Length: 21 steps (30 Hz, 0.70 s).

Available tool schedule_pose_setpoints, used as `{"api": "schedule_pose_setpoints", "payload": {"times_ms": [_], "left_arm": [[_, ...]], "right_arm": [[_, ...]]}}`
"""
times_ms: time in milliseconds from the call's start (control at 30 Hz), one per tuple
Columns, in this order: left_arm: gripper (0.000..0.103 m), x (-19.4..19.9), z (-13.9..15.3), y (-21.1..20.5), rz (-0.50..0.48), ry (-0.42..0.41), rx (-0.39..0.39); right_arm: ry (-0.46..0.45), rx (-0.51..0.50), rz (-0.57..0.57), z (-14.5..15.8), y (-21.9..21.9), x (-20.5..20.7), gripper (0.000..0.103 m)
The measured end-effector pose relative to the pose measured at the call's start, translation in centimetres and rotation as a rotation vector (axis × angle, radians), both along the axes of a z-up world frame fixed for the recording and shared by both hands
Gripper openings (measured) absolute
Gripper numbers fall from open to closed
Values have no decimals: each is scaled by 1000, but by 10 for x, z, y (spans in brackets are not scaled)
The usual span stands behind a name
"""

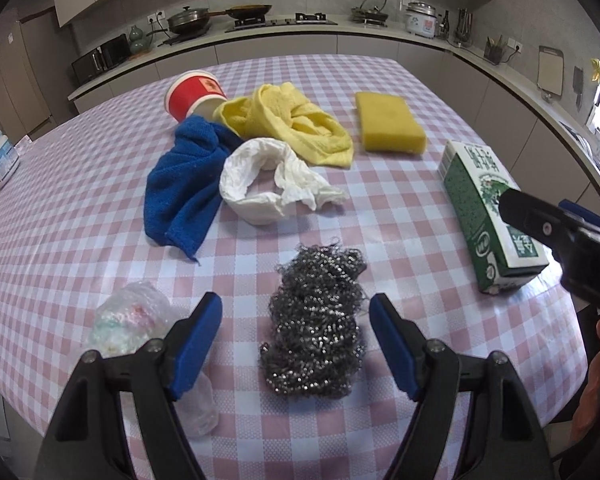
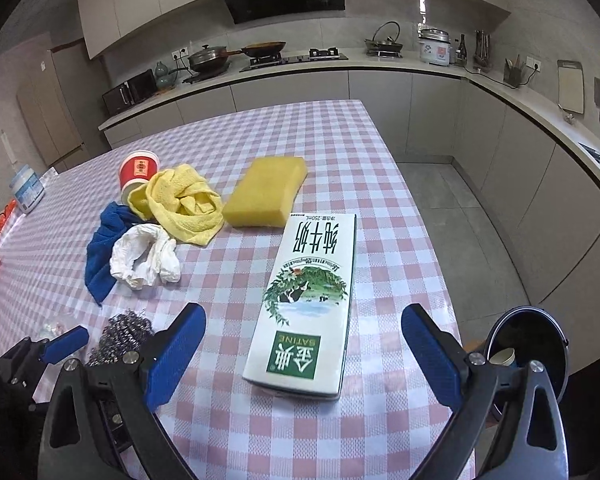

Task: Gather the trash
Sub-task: 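Move both tools back over the table toward the steel scrubber and green carton, then grasp the green milk carton with the right gripper while the left grasps the steel scrubber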

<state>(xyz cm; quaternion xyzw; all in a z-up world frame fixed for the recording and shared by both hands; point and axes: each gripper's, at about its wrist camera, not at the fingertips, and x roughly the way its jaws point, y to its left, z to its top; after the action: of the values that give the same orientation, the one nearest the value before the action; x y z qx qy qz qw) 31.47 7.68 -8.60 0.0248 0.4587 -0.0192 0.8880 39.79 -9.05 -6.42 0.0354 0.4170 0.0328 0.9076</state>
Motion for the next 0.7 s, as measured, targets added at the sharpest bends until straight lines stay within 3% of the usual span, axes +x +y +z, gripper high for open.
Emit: {"api": "schedule_pose_setpoints", "payload": {"times_ms": [167,333,467,533,700], "left_arm": [[73,3,-6,2,6,8,1],[66,6,-11,6,14,14,6],[48,7,-11,8,7,5,-26],[46,8,-10,8,5,3,-31],[40,10,-6,9,9,-11,-67]], "right_arm": [[38,3,-16,-14,-2,14,99],[59,9,-13,-23,-1,21,85],[81,24,-2,-30,1,24,71],[88,28,3,-33,2,25,65],[86,45,19,-34,1,25,61]]}}
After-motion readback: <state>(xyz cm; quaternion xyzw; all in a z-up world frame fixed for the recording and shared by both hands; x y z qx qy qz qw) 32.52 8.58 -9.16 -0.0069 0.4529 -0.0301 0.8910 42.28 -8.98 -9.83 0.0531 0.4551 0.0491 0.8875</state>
